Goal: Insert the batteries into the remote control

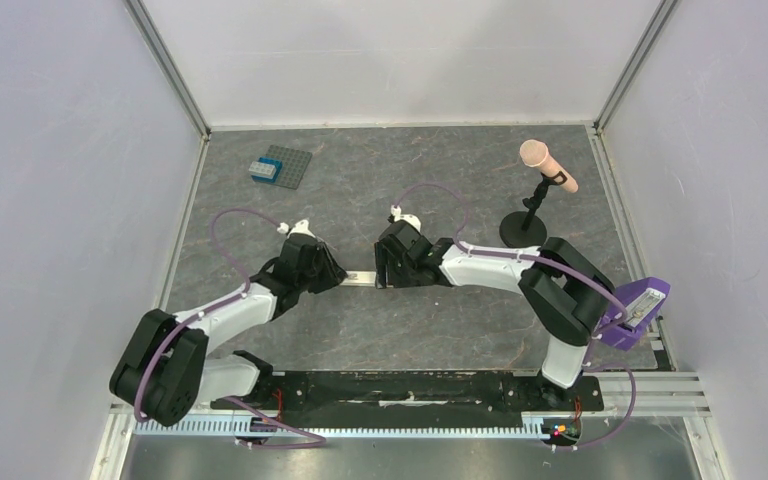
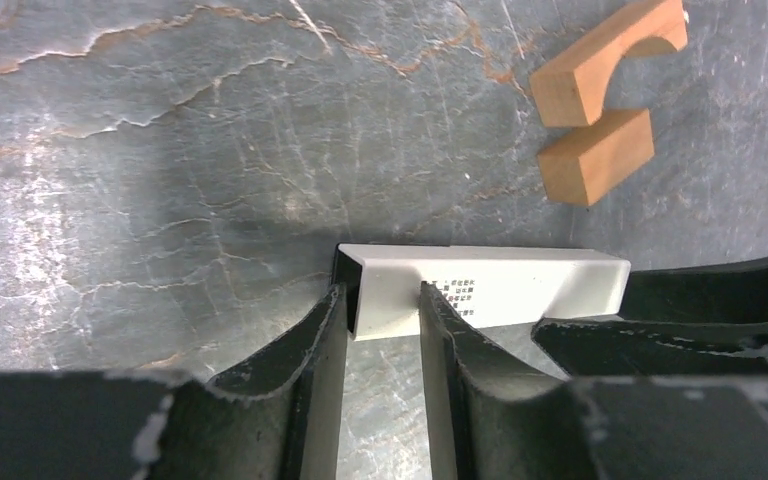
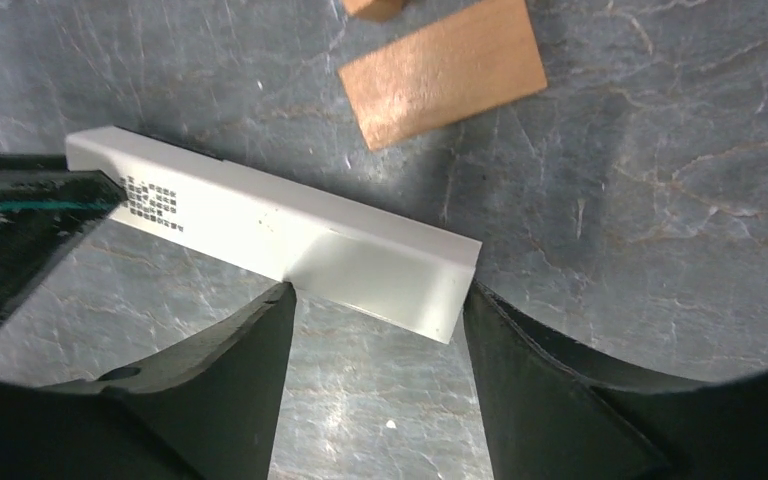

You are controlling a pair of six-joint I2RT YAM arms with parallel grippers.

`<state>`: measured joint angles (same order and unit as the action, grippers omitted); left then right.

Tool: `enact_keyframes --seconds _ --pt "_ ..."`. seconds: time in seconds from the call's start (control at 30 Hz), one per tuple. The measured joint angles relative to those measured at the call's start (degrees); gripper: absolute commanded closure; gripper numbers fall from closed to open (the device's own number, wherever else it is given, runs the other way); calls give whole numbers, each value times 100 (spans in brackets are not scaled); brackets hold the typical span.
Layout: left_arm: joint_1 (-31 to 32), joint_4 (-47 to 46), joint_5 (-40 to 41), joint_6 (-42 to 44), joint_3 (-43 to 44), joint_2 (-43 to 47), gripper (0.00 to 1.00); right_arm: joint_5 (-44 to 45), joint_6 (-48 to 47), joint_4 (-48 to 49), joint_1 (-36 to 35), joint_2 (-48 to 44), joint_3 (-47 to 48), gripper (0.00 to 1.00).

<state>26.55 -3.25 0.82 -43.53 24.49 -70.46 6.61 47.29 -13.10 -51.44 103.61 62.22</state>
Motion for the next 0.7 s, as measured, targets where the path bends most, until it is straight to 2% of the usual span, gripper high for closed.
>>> enact_keyframes --seconds 0.23,0.27,0.33,0.5,0.6,0.7 --pt "52 817 -275 632 1088 -245 34 138 -332 -229 -17 -422 -424 18" --pt "48 855 -295 708 1261 -337 33 153 -391 -260 -15 -496 -476 15" --pt "24 903 -304 828 1513 -507 31 201 -592 -334 -15 -702 -581 12" --pt "-20 1270 -264 992 1818 -684 31 122 -1335 -341 -9 -1054 -660 10" --pt "-24 1574 -83 1008 1919 -531 31 -72 -2037 -243 -9 -1091 -662 11" --pt "-24 2033 216 1005 2015 -20 31 -212 -2754 -234 -9 -1032 -645 12"
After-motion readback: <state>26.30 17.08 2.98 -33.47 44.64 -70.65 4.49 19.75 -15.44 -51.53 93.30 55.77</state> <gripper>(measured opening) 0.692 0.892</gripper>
